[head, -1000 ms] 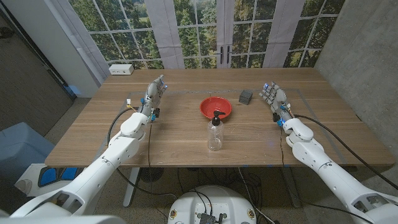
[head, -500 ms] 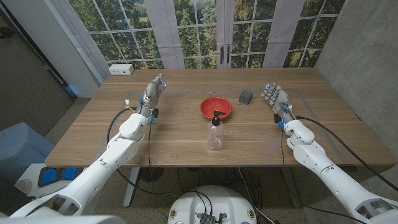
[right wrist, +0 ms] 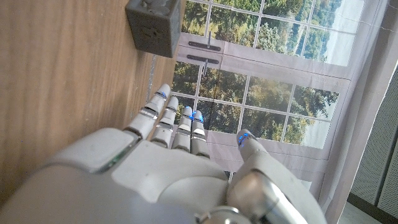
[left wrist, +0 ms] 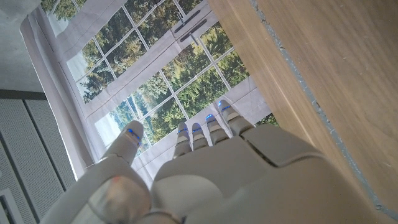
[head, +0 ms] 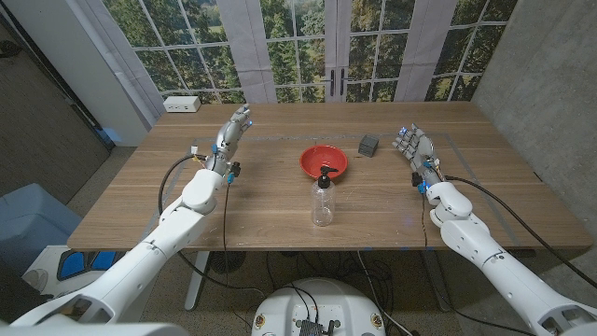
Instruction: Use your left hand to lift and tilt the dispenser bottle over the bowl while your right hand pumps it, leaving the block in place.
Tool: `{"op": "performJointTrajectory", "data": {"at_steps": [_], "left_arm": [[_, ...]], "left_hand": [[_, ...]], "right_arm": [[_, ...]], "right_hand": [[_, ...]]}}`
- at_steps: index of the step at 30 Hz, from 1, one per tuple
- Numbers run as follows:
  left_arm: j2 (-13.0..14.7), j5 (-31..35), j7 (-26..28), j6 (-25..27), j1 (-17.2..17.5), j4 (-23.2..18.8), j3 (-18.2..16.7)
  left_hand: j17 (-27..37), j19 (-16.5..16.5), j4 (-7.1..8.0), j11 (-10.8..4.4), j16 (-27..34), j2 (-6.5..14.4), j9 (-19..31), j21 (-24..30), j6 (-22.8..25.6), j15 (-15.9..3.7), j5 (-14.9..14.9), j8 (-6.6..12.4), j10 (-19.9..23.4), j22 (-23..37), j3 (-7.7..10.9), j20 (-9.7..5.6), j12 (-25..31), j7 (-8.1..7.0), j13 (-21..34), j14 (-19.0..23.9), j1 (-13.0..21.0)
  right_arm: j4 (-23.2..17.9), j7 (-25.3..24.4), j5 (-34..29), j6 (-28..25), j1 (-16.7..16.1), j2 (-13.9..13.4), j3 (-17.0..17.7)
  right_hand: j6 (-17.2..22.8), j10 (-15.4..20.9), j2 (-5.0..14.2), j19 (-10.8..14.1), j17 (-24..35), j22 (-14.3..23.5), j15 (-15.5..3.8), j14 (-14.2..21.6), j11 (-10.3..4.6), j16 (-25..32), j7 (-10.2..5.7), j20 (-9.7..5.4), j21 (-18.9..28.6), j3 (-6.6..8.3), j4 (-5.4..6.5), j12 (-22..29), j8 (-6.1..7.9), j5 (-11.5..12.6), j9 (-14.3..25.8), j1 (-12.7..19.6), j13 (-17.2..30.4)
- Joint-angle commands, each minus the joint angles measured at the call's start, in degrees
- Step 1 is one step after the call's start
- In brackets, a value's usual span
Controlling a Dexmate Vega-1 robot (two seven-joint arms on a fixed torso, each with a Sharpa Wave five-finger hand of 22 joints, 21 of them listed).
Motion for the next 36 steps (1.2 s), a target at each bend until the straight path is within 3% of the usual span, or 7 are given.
{"op": "performJointTrajectory", "data": {"at_steps": [1, 15, 36], "left_arm": [[2.1, 9.3, 3.7, 0.0, 0.9, -3.7, 0.6], [2.3, 11.8, 3.5, -0.9, 1.2, -4.7, 0.8], [5.6, 17.2, 2.2, 0.4, 3.4, -10.2, 1.2]], "left_hand": [[0.1, 0.5, -0.81, -0.09, 0.1, -0.9, 0.3, 0.2, 0.5, 0.09, -0.2, 0.2, 0.5, 0.3, 0.01, 0.02, 0.4, -0.38, 0.3, 0.2, 0.2], [0.2, 0.2, -2.18, -0.13, -0.3, -1.6, 0.3, -0.2, 0.6, 0.01, -0.3, -0.02, 0.8, 0.3, -0.27, 0.05, 0.2, -0.91, 0.3, 0.0, 0.6], [0.2, 0.2, -3.63, -0.08, -0.4, -1.8, 0.3, -0.4, 0.3, -0.23, -0.4, -0.31, 0.7, 0.4, -0.48, -0.01, -0.2, -1.0, 0.3, -0.1, 1.0]], "right_arm": [[-1.2, -1.4, -1.0, 0.5, -0.7, 0.1, -0.1], [-1.6, -2.5, -1.7, 1.5, -1.2, 0.6, 0.0], [-3.3, -3.1, -2.4, 2.7, -2.7, 0.5, 0.1]], "right_hand": [[0.8, 0.8, -0.23, 0.2, 0.2, 0.2, 0.19, 0.3, 0.09, 0.4, -0.02, 0.35, 0.4, 0.02, -0.56, 0.6, 0.49, 0.0, 0.3, 1.0, 0.3], [1.2, 1.2, -0.24, 0.3, 0.4, 0.3, -0.02, 0.3, 0.27, 0.5, 0.27, 0.16, 0.4, -0.04, -1.3, 0.6, 0.52, 0.0, 0.3, 1.2, 0.4], [1.6, 1.4, -0.15, 0.3, 0.8, 0.3, 0.02, 0.2, 0.37, 0.6, 0.41, 0.06, 0.4, -0.25, -1.99, 0.5, 0.45, -0.1, 0.3, 1.2, 0.5]]}}
